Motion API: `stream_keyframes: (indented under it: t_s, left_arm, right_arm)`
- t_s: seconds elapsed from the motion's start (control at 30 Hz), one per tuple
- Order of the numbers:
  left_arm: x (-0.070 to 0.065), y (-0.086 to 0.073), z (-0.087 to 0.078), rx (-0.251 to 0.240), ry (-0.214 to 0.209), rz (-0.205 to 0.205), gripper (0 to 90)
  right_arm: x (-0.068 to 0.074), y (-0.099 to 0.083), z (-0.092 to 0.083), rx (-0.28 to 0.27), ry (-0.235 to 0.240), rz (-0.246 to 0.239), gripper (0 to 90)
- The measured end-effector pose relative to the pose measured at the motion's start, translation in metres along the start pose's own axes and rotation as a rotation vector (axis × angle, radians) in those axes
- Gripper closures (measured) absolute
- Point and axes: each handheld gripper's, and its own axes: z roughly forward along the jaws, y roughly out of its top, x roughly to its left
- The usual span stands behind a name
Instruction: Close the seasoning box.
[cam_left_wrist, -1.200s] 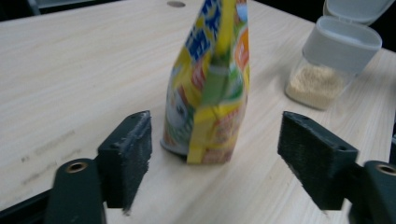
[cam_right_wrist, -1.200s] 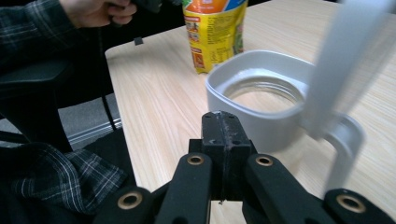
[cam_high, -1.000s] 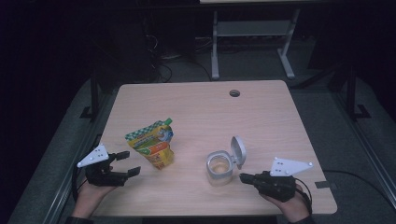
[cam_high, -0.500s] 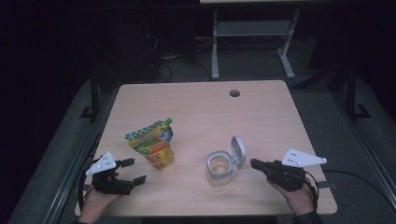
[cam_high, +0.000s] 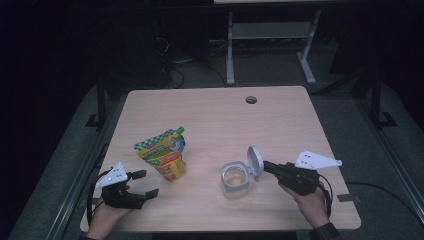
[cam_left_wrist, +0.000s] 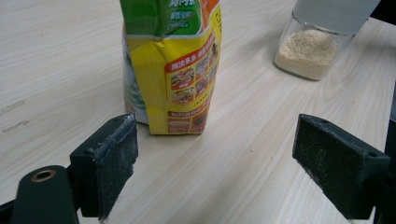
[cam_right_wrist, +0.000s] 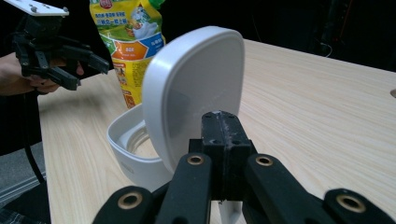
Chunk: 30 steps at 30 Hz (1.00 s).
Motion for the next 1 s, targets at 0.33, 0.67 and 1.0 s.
stream_keyframes:
  t_s: [0.33,0.67,1.0]
  left_arm:
    - [0.001,-0.001,-0.001,-0.005,0.003,-0.005,13.9]
    - [0.001,-0.001,-0.002,-0.008,0.003,-0.007,14.0]
    - [0.000,-0.001,-0.002,-0.005,0.002,-0.011,14.0]
  right_arm:
    - [0.005,0.010,0.012,-0.007,0.024,-0.023,90.0]
    - [0.015,0.012,0.027,0.013,0.067,-0.042,90.0]
    - [0.014,0.013,0.024,0.011,0.057,-0.044,90.0]
